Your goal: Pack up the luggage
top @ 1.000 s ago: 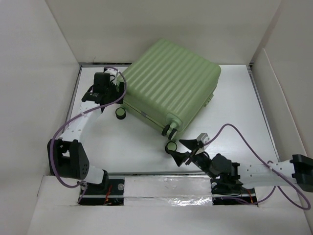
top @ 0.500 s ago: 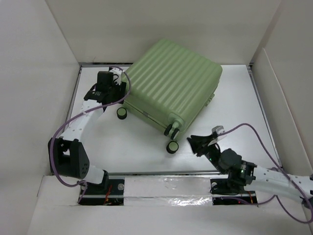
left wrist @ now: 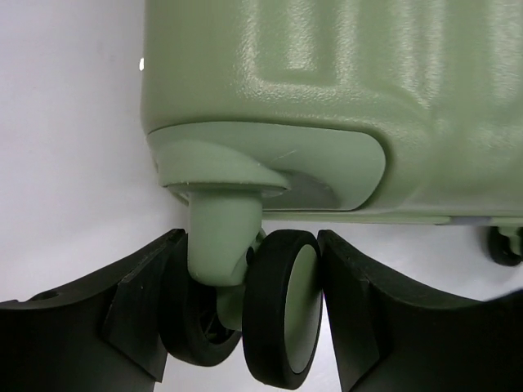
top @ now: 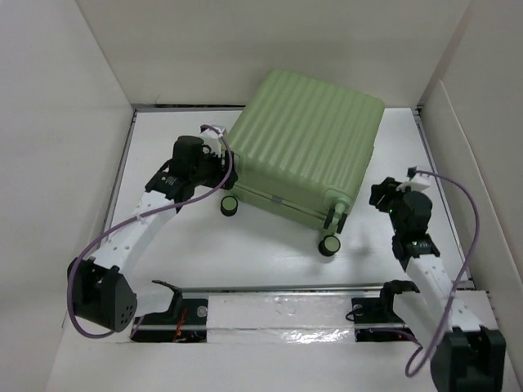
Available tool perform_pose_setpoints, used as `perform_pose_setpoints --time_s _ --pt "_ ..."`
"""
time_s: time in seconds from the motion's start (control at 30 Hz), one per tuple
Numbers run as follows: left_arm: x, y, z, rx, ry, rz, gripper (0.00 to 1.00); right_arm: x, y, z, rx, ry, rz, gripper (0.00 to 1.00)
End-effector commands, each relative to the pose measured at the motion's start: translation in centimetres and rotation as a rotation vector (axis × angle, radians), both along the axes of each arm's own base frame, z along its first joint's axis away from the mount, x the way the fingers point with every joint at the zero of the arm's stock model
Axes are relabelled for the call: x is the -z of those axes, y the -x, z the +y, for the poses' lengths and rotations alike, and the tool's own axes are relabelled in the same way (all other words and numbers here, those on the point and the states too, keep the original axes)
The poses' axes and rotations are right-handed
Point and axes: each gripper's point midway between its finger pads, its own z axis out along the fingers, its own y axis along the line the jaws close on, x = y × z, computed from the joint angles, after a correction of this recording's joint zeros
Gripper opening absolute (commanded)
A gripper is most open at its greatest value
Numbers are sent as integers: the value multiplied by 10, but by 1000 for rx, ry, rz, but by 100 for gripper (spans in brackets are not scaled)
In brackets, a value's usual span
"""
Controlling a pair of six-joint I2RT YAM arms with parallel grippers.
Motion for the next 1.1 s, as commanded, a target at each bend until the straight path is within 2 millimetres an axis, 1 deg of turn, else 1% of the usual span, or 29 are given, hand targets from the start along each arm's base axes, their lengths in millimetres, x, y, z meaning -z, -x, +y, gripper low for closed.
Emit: perform_pose_setpoints --time_s 0.0,0.03,0.07,0.1,0.13,0.17,0.2,0.23,0.27,0.3,0.33,0.37,0.4,0.43,0.47,0.5,0.53,0.57,0.6,0.63,0.67,0.7,0.73,0.77,0.83,0.87,0.93,1.03,1.07 --pt "-76 18 -37 151 233 -190 0 -32 -37 0 -167 -40 -80 60" --pt "-74 24 -40 174 253 -178 0 -51 -50 1 -220 -41 -115 63" --pt "-78 27 -42 186 272 -192 0 -52 -60 6 -257 -49 -100 67" --pt "-82 31 -43 199 289 -200 0 -35 -74 3 -268 -53 -29 69" --pt "-80 37 -46 220 305 -188 0 -37 -81 8 -291 -54 -22 72" --pt "-81 39 -48 225 322 -188 0 -52 -93 8 -299 -51 -49 73" --pt "-82 42 -48 231 327 -187 0 -40 -103 13 -309 -73 -16 74" --pt "-78 44 -48 235 327 -179 0 -41 -110 16 -316 -79 -20 74" --pt "-77 45 -48 235 336 -175 0 -55 -119 29 -366 -74 -54 74" --pt "-80 49 -49 241 348 -184 0 -54 -125 36 -408 -46 -40 74" --pt "-76 53 -50 250 362 -173 0 -38 -134 44 -441 -41 14 74" --pt "-77 53 -51 248 378 -177 0 -34 -137 56 -485 -39 42 74" --pt "-81 57 -52 244 411 -175 0 -48 -145 73 -540 -11 13 74" --pt "-77 61 -54 256 432 -161 0 -46 -149 83 -570 -13 25 74" --pt "-79 62 -56 260 455 -169 0 -36 -154 92 -591 -16 51 74" --pt "-80 65 -57 248 490 -152 0 -43 -158 109 -636 -9 32 74" --pt "-73 70 -59 253 508 -126 0 -44 -160 117 -663 -8 33 74" --pt "-75 70 -60 256 530 -135 0 -36 -162 126 -693 -16 50 74" --pt "-74 72 -60 252 546 -130 0 -36 -164 134 -717 -18 48 74" --pt "-68 76 -62 241 578 -96 0 -48 -169 142 -742 -12 24 74" --pt "-72 76 -63 246 602 -118 0 -46 -168 151 -767 -12 35 74" --pt "-73 79 -63 245 622 -120 0 -44 -172 151 -767 -11 40 75" --pt "-66 82 -63 247 635 -100 0 -55 -176 159 -780 -5 16 75" --pt "-69 84 -65 251 658 -103 0 -61 -177 162 -805 -6 6 78" --pt "-61 89 -66 265 678 -86 0 -61 -180 177 -884 2 12 80" --pt "-66 89 -67 271 699 -100 0 -80 -178 193 -946 9 12 80" --pt "-60 91 -69 277 713 -88 0 -84 -184 208 -962 92 51 84" --pt "-70 92 -71 293 767 -112 0 -98 -190 215 -952 137 33 89" --pt "-81 92 -72 308 793 -153 0 -105 -191 214 -936 142 26 92"
